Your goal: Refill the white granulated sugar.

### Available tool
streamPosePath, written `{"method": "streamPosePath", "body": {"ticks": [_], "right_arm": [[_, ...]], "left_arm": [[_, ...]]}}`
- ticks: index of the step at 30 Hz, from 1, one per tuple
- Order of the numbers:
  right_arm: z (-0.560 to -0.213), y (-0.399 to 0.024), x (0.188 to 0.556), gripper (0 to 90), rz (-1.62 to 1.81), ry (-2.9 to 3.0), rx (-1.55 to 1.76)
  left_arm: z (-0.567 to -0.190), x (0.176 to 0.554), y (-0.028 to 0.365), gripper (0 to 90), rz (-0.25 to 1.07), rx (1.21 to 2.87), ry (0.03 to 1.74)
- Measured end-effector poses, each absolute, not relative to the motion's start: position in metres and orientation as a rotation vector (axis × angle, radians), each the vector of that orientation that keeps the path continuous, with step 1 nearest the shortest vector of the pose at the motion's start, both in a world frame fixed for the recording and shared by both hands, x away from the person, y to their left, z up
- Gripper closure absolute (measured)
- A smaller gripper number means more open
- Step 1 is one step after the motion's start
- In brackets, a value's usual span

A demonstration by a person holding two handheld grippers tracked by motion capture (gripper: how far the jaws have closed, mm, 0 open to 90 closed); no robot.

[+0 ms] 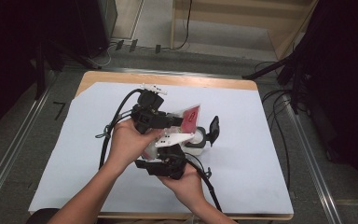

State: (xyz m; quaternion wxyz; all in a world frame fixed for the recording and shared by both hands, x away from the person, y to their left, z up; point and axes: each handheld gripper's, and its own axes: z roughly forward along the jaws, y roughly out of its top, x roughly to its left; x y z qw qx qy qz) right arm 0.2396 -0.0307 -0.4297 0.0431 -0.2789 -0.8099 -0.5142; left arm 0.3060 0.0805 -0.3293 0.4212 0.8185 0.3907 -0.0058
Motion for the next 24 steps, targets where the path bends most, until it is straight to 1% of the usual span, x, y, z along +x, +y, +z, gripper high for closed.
{"method": "streamPosePath", "body": {"ticks": [24], "right_arm": [[-0.4276, -0.0301, 0.2379, 63.8, -1.586, -2.494, -0.844]], "left_arm": [[-0.3264, 0.3058, 0.0798, 75.4, -0.013, 2.059, 0.974]]}}
